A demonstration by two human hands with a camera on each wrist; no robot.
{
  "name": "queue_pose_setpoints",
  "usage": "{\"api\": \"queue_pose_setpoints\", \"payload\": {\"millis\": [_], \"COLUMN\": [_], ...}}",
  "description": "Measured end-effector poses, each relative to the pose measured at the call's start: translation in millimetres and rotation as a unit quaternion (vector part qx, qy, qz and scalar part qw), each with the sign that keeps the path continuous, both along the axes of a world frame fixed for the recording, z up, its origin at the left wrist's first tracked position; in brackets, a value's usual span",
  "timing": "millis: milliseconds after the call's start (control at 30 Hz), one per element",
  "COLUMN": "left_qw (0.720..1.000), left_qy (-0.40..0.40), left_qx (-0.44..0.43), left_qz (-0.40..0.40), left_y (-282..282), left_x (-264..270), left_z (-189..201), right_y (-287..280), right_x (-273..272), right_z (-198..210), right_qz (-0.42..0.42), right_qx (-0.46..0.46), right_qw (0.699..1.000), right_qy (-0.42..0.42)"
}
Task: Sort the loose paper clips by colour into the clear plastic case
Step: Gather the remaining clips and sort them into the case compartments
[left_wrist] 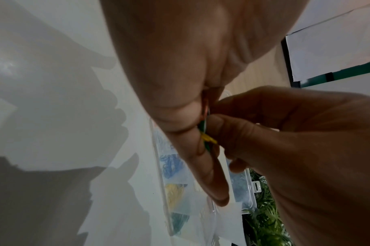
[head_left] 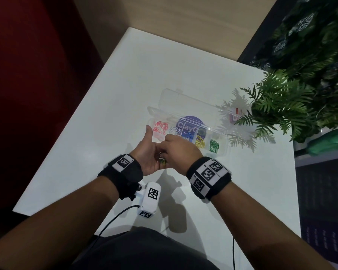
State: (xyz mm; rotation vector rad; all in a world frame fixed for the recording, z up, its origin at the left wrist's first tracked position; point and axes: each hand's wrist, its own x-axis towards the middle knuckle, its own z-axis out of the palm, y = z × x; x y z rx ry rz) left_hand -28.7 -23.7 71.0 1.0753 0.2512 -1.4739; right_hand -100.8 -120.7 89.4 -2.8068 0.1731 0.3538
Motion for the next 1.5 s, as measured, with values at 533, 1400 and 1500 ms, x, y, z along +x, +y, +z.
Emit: {"api": "queue_pose_setpoints", "payload": {"millis": [533,1400,1500], "left_qw": [1.000,0.999,0.999], "left_qy": [-0.007,0.012,0.000], "left_qx": [0.004,-0.044,-0.039], "left_qz": [0.001,0.008,0.010], "left_y": [2,-10,-9], "left_x": [9,18,13], "left_z": [-15,-6,2], "right_y": [-50,-23,-18], "right_x": [17,25,20], "right_z": [4,5,6], "right_qz": [-0.260,-0.029,-0.021], "right_qx": [0.222,0.061,0.018], "right_qw": [0.935,0.998,1.000], "right_qy": [-0.097,0.018,0.014]}}
